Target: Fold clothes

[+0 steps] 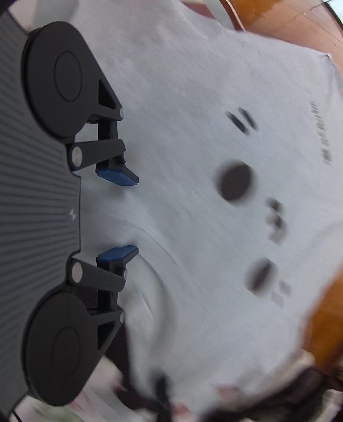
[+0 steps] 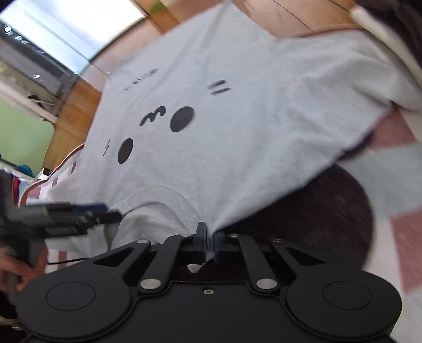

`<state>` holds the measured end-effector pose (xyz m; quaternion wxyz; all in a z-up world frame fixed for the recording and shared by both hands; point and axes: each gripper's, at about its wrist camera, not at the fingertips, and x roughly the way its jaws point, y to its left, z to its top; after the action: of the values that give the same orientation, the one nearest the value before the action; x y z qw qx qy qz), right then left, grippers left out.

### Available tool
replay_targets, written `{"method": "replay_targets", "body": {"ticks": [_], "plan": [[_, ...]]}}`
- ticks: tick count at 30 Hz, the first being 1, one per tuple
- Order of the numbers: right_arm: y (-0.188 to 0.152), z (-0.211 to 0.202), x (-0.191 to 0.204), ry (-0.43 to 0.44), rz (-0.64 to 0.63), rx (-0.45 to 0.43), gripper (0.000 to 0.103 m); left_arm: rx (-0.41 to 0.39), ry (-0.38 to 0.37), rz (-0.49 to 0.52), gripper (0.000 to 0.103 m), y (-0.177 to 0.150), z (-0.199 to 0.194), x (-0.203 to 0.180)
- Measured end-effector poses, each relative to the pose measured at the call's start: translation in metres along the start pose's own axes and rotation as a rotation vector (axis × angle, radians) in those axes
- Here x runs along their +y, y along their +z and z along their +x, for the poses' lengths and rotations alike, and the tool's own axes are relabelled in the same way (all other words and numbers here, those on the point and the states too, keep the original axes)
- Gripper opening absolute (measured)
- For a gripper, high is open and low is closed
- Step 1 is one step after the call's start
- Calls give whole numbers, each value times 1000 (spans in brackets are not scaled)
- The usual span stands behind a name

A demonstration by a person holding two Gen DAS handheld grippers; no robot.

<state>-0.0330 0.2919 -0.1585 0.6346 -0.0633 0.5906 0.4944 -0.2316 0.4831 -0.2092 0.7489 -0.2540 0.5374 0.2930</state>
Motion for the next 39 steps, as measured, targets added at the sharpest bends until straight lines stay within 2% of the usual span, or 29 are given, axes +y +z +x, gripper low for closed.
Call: {"method": "replay_targets", "body": {"ticks": [3,6,8,10,11,13,14,15,16,18,20,23,25,27,28,29,30,31,32,34,35,39], "plan": [[3,9,-14,-29,18,49,6,3,30,65,51,-8,-2,-6],[-9,19,0,-104,-81,63,8,11,51,84,53,-7,-1,-10],[-13,16,8,-136,-159,93,8,11,38,67,53,-6,-3,-6],[-7,9,2,-125,-136,91,10,3,-10,18,54,-4,-6,1],[-3,2,-5,-100,-93,55,19,-8,-48,-17,54,-3,-8,5],[8,-21,-26,-21,42,-77,45,-69,-148,-86,54,2,-18,13],[13,-31,-37,1,113,-147,70,-113,-188,-99,54,6,-22,12],[17,-39,-47,-5,170,-215,77,-156,-210,-97,54,11,-26,9],[22,-43,-55,-33,195,-272,77,-186,-215,-83,55,18,-27,3],[34,-42,-68,-170,191,-346,77,-222,-216,-44,55,36,-25,-11],[47,-33,-82,-301,196,-377,78,-224,-210,-1,55,53,-21,-23],[64,-17,-105,-376,227,-398,79,-230,-207,28,55,76,-15,-36],[71,-10,-109,-399,201,-453,81,-241,-233,2,56,80,-7,-35],[84,1,-106,-439,143,-462,83,-242,-264,-37,56,77,2,-30],[91,6,-100,-471,96,-460,83,-237,-280,-59,56,73,7,-26],[98,10,-92,-490,29,-459,62,-228,-287,-74,56,69,12,-22],[103,12,-80,-493,-59,-456,14,-216,-291,-90,56,65,18,-18],[107,10,-67,-499,-151,-459,5,-193,-278,-106,56,63,23,-15],[105,3,-50,-538,-253,-491,3,-174,-269,-120,56,61,27,-13],[92,-10,-22,-737,-446,-570,3,-169,-283,-128,56,59,26,-11],[88,-13,-18,-817,-502,-580,3,-166,-293,-132,56,58,26,-10],[94,-2,-48,-902,-492,-461,2,-159,-335,-150,58,54,27,-5]]}}
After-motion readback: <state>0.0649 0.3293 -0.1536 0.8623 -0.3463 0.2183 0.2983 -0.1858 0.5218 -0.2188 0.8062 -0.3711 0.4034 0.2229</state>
